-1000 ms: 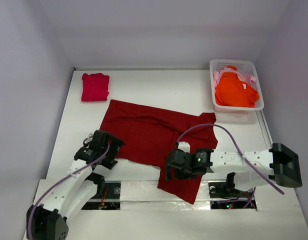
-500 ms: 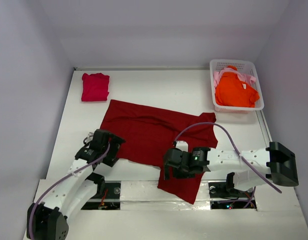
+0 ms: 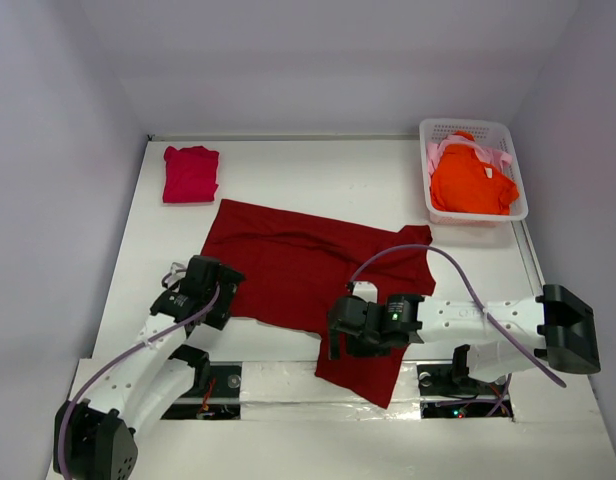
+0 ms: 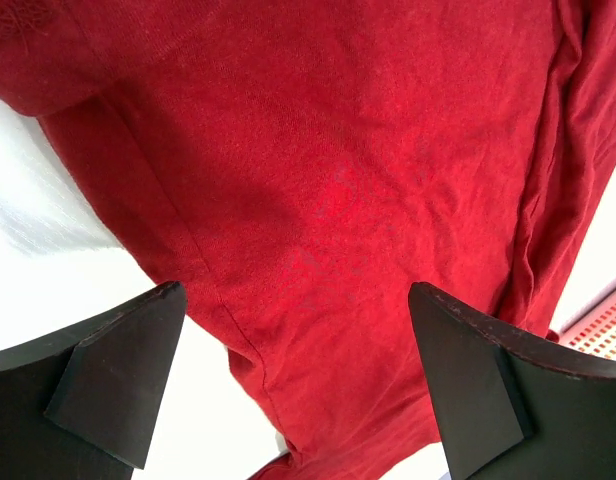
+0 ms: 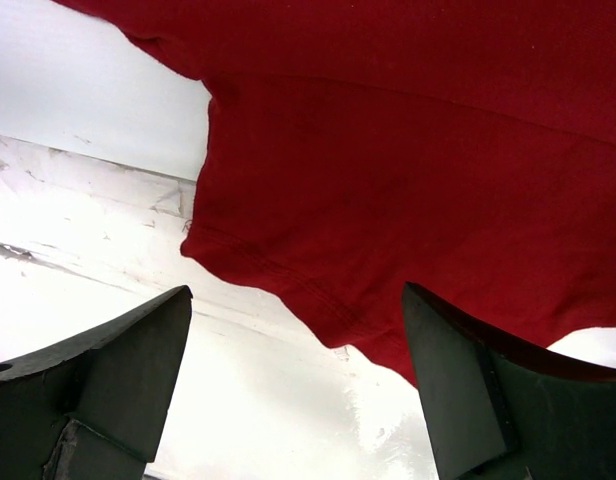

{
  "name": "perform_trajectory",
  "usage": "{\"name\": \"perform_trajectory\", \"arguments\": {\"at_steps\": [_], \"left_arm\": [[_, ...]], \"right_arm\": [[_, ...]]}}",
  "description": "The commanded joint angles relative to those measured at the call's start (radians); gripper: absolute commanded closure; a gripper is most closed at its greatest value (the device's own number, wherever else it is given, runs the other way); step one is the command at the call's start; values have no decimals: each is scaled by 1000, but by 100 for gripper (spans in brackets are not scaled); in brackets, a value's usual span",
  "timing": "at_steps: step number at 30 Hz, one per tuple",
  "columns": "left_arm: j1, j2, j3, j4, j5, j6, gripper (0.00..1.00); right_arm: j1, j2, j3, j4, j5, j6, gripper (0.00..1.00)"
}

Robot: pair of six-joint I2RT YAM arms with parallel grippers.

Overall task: Fold and stack the t-shirts
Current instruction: Fold the tshirt

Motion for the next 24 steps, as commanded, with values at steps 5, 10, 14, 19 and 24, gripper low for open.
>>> {"name": "perform_trajectory", "arguments": {"at_steps": [5, 10, 14, 19, 24], "left_arm": [[-6, 29, 18, -9, -40, -39, 9], [-6, 57, 17, -3, -17, -25, 10], [-15, 77, 10, 2, 5, -16, 9], [-15, 94, -8, 22, 12, -28, 10], [-24, 113, -31, 38, 34, -34, 12]], "right_arm": [[-7, -16, -6, 14, 24, -30, 10], [-16, -15, -12, 25, 20, -36, 10], [-16, -16, -20, 34, 20, -39, 10], [-36, -19, -21, 28, 30, -58, 10], [-56, -22, -27, 33, 32, -76, 10]]}}
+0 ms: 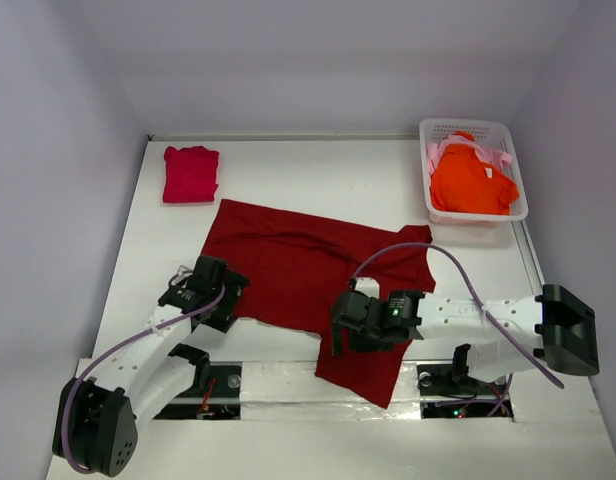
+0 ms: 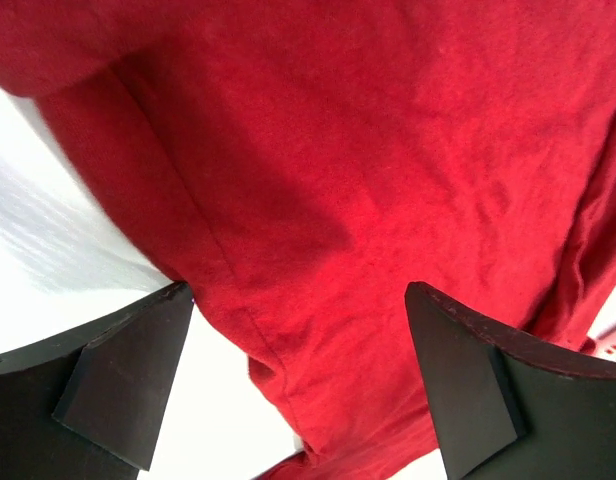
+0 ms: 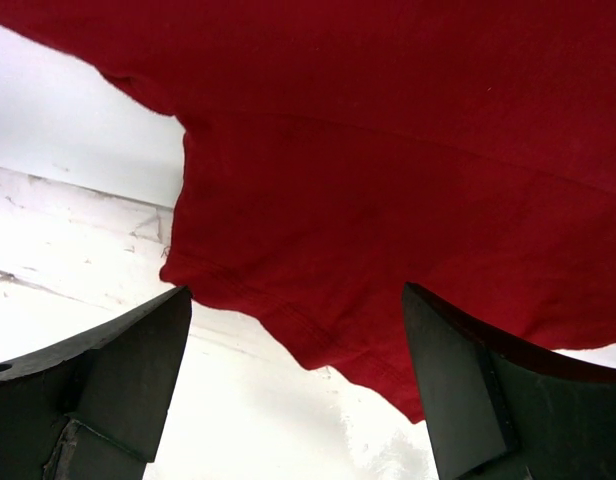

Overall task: Fold and stack the t-shirts
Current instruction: Fold the tshirt

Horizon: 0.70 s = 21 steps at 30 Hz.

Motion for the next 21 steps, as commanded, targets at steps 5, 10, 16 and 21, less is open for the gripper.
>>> {"name": "perform_trajectory", "arguments": {"at_steps": [5, 10, 16, 21], "left_arm": [[-5, 8, -36, 21, 19, -22, 20], [-5, 7, -61, 42, 35, -28, 31], [-5, -12, -73, 50, 39, -26, 47], [-5, -10, -70, 55, 36, -20, 64]], "right_arm": [[-20, -10, -7, 28, 24, -34, 10], [-29, -8, -8, 27, 24, -43, 10], [-38, -22, -8, 20, 27, -37, 10], [-38, -30, -10, 16, 30, -26, 10]]}}
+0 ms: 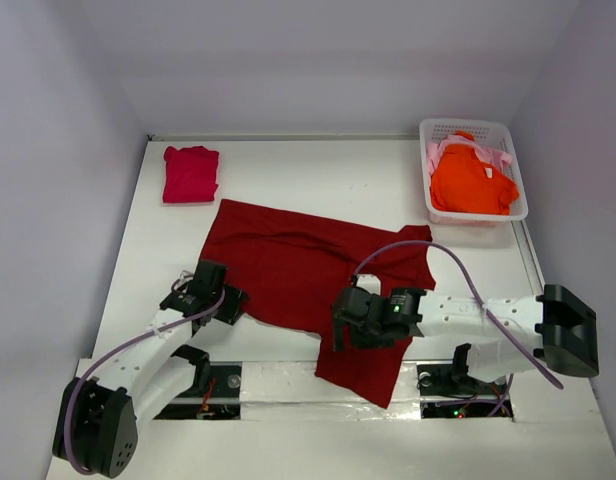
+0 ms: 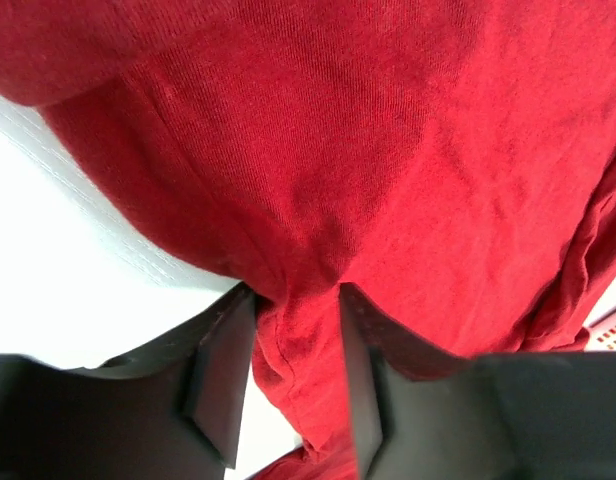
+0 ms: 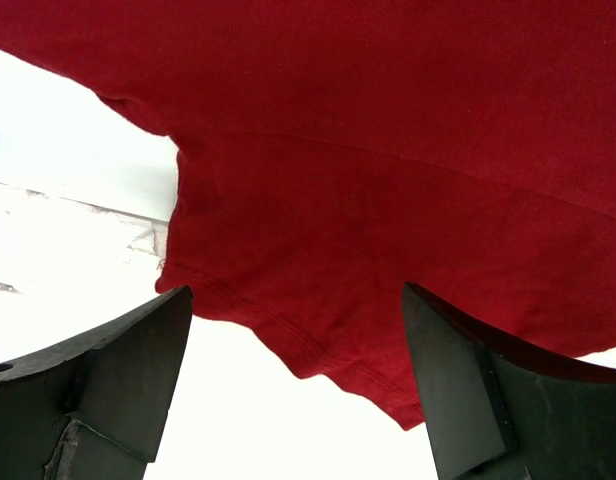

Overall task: Fold and stack the t-shirts
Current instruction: Fold the tshirt

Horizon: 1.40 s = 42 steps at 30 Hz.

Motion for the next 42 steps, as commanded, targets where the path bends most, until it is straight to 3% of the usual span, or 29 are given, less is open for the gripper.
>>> {"name": "perform_trajectory", "arguments": {"at_steps": [1, 7, 13, 21, 31, 42], "left_arm": [[-5, -3, -11, -10, -11, 10, 69], [-5, 25, -5, -1, 7, 50, 100], [-5, 57, 4, 11, 38, 102, 100], [-5, 83, 41, 25, 30, 147, 100], [-5, 70, 45, 28, 21, 153, 100], [-5, 66, 41, 36, -10, 164, 100]], "right_arm": [[-5, -29, -9, 15, 24, 4, 10], [-15, -31, 5, -12, 41, -2, 10], [-25, -51, -7, -24, 35, 9, 10], [-25, -92, -130, 42, -99, 38, 12], [-25, -63, -138, 25, -149, -14, 15], [-25, -207, -224, -75, -215, 20, 17]]}}
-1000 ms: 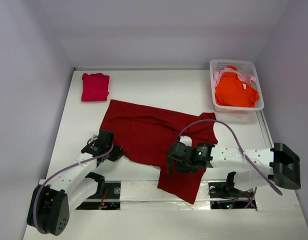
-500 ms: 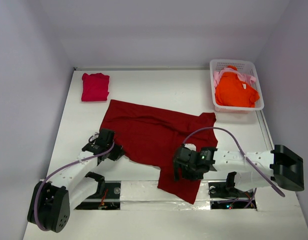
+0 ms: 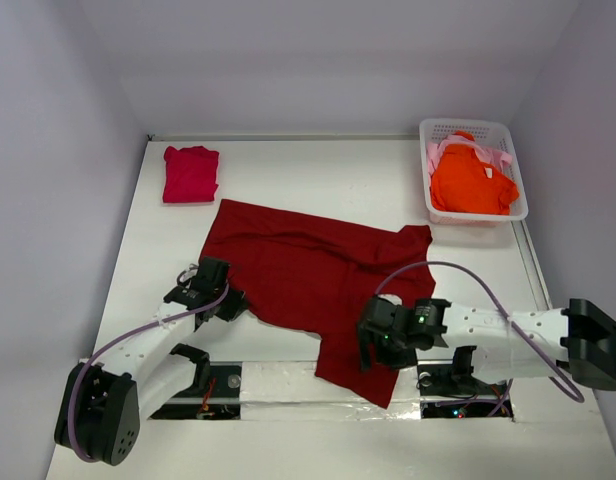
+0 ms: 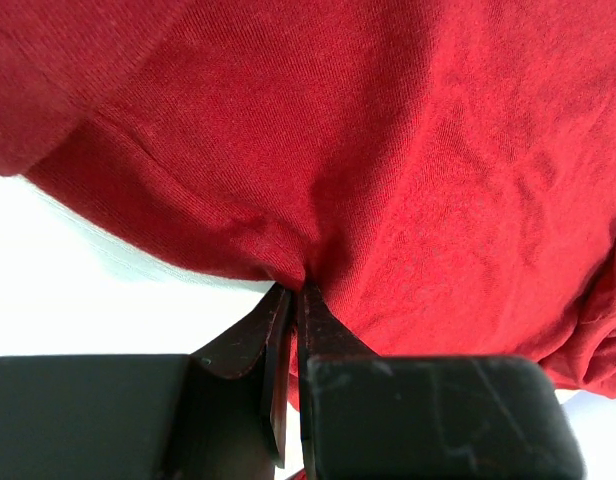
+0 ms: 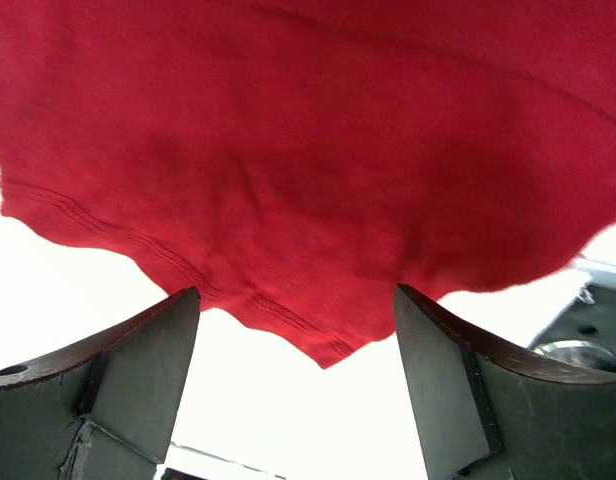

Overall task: Fold and stack the t-shirts
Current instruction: Fold the tshirt

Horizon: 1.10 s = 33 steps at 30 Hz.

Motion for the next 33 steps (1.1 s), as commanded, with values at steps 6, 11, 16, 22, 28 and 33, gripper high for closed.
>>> {"name": "perform_trajectory", "arguments": {"at_steps": [6, 11, 16, 22, 28, 33], "left_arm": [[-4, -11, 16, 0, -21, 19, 100], [-4, -28, 4, 0, -16, 13, 100], [-4, -28, 2, 5, -15, 11, 100], [-4, -25, -4, 17, -16, 13, 100], [-4, -36, -4, 8, 11, 14, 100], [-4, -67, 10, -12, -1, 16, 100]], "right_arm": [[16, -4, -13, -16, -44, 14, 19], [50, 71, -3, 25, -50, 18, 19], [59, 58, -23, 32, -70, 47, 19], [68, 36, -29, 51, -77, 81, 47], [68, 65, -13, 41, -73, 77, 100], [68, 47, 40, -26, -9, 81, 100]]}}
